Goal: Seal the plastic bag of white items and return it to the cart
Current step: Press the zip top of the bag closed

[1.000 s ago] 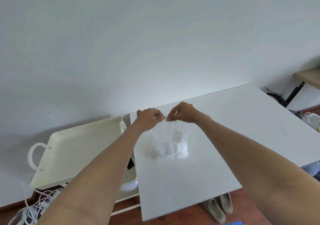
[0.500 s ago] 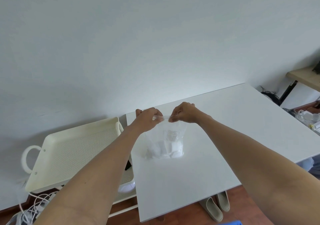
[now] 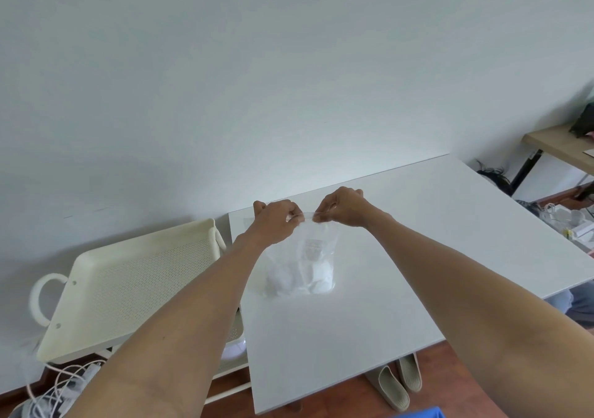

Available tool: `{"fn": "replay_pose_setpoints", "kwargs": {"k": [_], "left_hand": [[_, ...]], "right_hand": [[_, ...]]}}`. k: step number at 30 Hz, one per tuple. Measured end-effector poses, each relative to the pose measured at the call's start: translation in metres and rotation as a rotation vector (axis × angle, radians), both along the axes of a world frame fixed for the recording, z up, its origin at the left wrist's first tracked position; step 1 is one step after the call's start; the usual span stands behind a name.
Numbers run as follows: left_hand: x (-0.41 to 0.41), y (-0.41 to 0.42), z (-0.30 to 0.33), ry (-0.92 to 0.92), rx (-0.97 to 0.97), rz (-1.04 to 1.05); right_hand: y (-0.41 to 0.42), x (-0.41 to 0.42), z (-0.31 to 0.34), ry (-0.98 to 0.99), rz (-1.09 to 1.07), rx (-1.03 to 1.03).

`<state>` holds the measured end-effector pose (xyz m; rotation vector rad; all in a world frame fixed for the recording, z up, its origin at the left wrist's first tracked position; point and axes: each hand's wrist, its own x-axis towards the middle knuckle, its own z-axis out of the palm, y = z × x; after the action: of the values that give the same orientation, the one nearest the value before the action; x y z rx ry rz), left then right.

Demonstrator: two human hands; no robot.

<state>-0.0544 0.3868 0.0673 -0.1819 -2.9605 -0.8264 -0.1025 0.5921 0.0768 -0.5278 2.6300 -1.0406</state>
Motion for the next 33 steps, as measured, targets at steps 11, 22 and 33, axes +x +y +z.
{"fn": "replay_pose_setpoints", "kwargs": {"k": [11,22,33], "left_hand": [[-0.005,0.005,-0.004,0.020,0.002,0.033],[-0.002,0.015,-0.001,0.045,-0.025,-0.005],[0.001,0.017,0.001,0.050,-0.019,-0.006]], "right_hand": [[0.008,-0.001,0.000,-0.010,0.000,-0.004],[0.004,0.003,-0.005,0.052,0.002,-0.016],[0.012,0.002,-0.006,0.063,-0.031,0.026]]}}
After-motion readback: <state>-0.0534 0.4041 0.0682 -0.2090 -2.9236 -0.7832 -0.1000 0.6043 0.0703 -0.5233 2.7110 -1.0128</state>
